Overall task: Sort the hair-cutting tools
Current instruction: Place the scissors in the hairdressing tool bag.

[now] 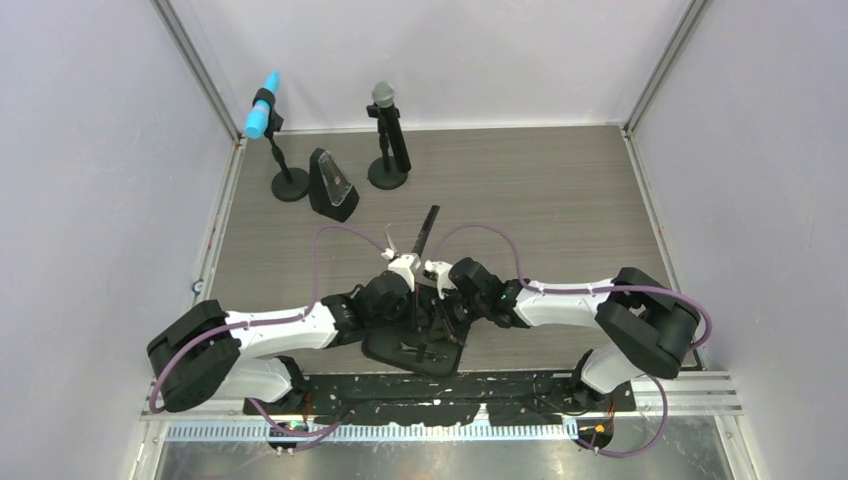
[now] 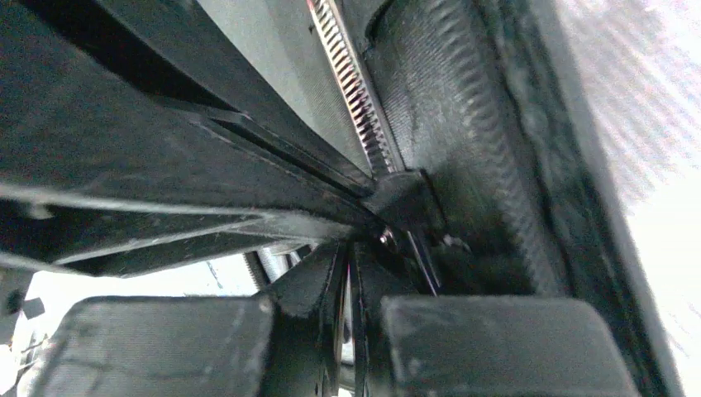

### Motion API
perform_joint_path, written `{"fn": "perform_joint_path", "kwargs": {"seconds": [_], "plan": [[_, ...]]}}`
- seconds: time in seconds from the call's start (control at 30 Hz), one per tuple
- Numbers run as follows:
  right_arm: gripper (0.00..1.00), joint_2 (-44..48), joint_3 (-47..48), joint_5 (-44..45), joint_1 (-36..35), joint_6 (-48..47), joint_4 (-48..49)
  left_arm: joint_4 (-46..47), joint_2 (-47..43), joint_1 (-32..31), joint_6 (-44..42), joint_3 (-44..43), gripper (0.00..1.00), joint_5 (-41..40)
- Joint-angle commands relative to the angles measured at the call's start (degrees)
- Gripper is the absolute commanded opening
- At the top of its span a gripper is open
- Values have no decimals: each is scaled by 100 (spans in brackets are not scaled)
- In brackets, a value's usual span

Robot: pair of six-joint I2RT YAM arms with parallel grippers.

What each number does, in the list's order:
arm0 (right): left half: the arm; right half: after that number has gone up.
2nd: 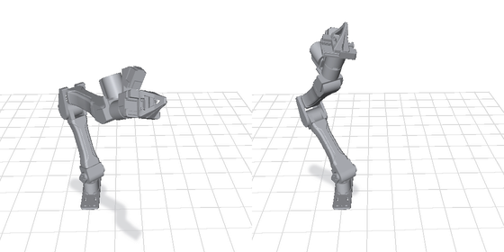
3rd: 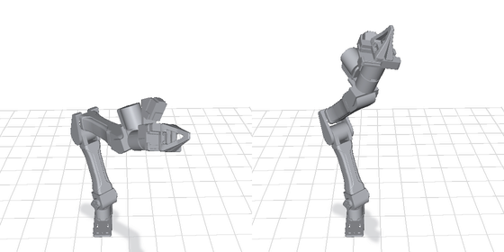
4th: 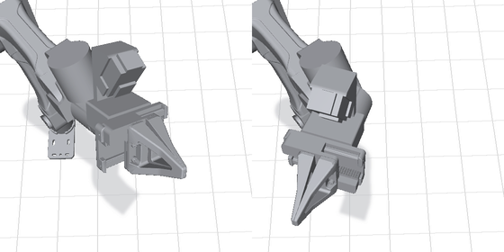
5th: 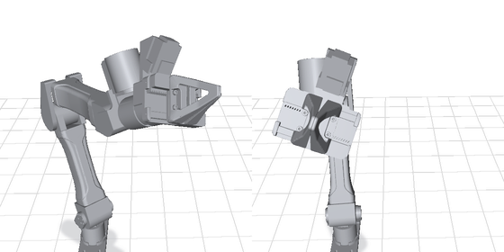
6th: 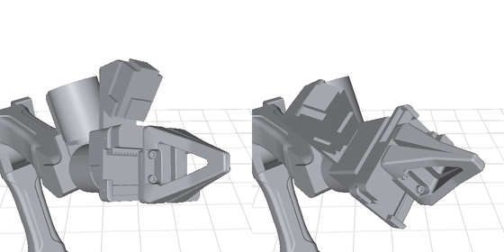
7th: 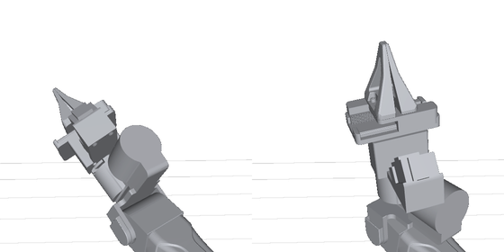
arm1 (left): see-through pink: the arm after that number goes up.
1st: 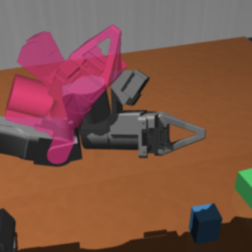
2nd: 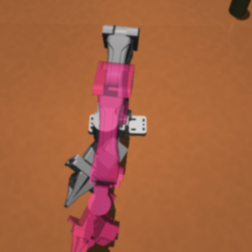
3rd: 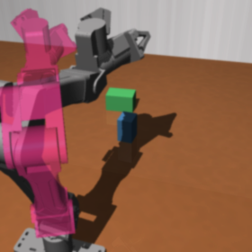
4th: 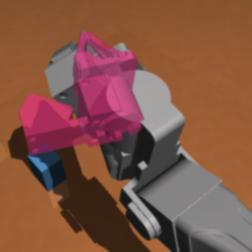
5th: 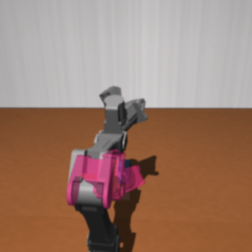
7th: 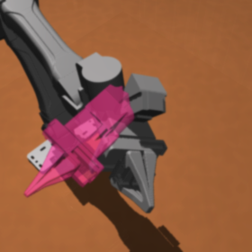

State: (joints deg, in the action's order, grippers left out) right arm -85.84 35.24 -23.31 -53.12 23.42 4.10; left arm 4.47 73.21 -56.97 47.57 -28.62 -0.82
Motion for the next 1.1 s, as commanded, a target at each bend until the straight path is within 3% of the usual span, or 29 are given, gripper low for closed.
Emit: {"fn": "perform_joint_path", "kwargs": {"seconds": [0.0,0.2,0.43,0.53,1.07], "plan": [[13,-206,206,28,-166,95,39,856,-354,2,17,-42,0,-123],[15,324,177,206,-172,90,-73,682,-288,2,36,-73,0,-197],[35,1463,463,924,-164,-443,-1159,462,64,2,55,-300,0,-138],[38,1698,543,1225,-139,-739,-1517,381,177,2,59,-392,0,-124],[40,896,634,1563,52,-1022,-1342,344,449,2,-20,-564,0,56]]}}
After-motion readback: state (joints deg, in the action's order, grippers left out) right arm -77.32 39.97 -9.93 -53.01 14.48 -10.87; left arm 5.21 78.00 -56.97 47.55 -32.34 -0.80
